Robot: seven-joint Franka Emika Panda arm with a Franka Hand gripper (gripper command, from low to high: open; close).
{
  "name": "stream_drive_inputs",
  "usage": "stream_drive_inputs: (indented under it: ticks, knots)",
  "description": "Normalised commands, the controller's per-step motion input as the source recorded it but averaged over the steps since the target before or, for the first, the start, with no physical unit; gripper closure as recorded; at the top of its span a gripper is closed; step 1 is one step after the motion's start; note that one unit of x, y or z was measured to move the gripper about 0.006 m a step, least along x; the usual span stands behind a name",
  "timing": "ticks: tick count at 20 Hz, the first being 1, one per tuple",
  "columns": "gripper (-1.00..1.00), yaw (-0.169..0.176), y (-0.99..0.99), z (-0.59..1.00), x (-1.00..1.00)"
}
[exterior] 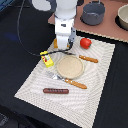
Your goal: Interact with the objects in diverse but meaningful ways.
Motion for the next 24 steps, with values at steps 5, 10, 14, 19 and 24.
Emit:
stream_drive_inputs:
  ticks: [5, 10, 14, 19, 24]
  knots:
    - [1.00, 0.061, 0.27, -0.12, 0.12]
    - [1.00, 0.065, 0.32, -0.07, 0.16]
    - [1.00, 0.068, 0.31, -0.01, 0.13]
    - [1.00, 0.038, 0.28, 0.53, 0.04]
    - [1.00, 0.011, 0.10, 0.89, 0.02]
